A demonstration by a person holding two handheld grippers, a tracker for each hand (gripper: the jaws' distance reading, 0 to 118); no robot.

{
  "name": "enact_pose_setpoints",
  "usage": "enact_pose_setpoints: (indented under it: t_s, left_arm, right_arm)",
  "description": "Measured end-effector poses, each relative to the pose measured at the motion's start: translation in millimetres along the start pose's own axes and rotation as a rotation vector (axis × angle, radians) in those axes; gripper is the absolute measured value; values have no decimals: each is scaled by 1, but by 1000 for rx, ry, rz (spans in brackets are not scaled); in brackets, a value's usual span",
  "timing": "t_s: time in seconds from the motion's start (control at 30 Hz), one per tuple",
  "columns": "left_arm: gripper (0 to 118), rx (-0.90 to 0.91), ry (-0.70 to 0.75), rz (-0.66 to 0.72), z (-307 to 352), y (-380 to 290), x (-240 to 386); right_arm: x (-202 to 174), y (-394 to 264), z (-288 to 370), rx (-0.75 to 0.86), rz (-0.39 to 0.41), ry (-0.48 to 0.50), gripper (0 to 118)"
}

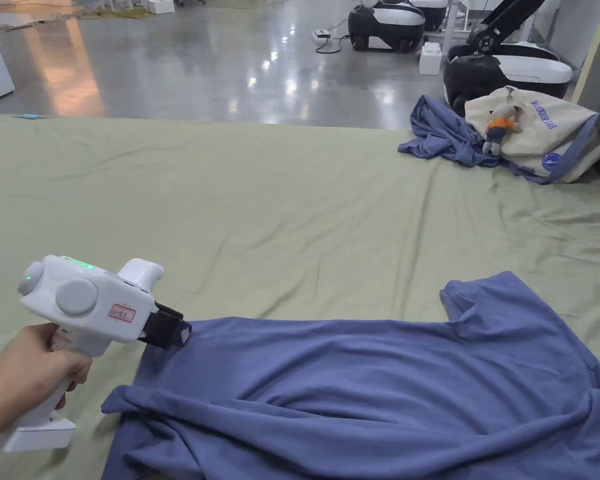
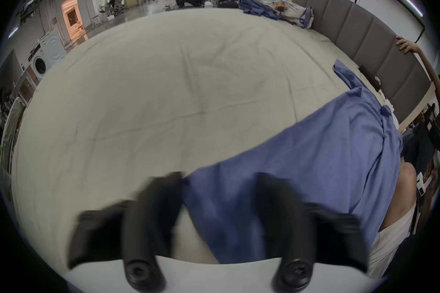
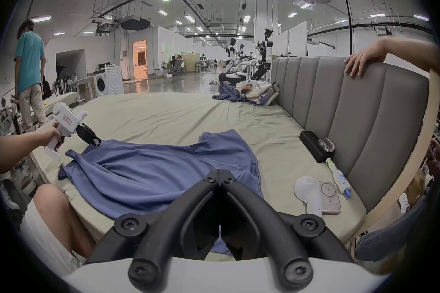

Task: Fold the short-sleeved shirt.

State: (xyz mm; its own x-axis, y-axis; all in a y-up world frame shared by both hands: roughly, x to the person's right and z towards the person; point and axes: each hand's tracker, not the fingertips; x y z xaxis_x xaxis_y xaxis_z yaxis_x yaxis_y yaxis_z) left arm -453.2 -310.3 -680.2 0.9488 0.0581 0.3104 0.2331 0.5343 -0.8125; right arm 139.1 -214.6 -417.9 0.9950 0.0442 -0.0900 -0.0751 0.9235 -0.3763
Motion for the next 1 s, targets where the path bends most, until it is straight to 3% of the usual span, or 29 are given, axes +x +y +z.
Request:
enact_pose_setpoints:
  t_s: [0.1, 0.3, 0.47, 0.53, 0.6, 0.63, 0.87, 1.0]
  left_arm:
    - [8, 9, 41, -60, 2, -3, 19]
    - [6, 41, 33, -64, 12, -4, 28]
    - [6, 71, 27, -36, 30, -11, 38]
    - [6, 83, 16, -18, 35, -13, 40]
    - [6, 85, 8, -17, 43, -15, 47]
    - [6, 86, 14, -23, 45, -15, 50]
    - [6, 92, 5, -2, 53, -10, 58]
    - [6, 86, 1, 1, 53, -8, 57]
  right_arm:
    - [0, 0, -2, -13, -3, 9, 2]
    - [4, 2, -2, -31, -9, 25, 2]
    - [27, 29, -31, -104, -59, 91, 4]
    - [36, 43, -58, -112, -49, 72, 43]
    - [48, 59, -102, -194, -75, 109, 100]
    - [54, 66, -128, -237, -73, 114, 105]
    - [90, 67, -300, -638, -97, -35, 105]
    - [90, 47, -329, -751, -66, -59, 104]
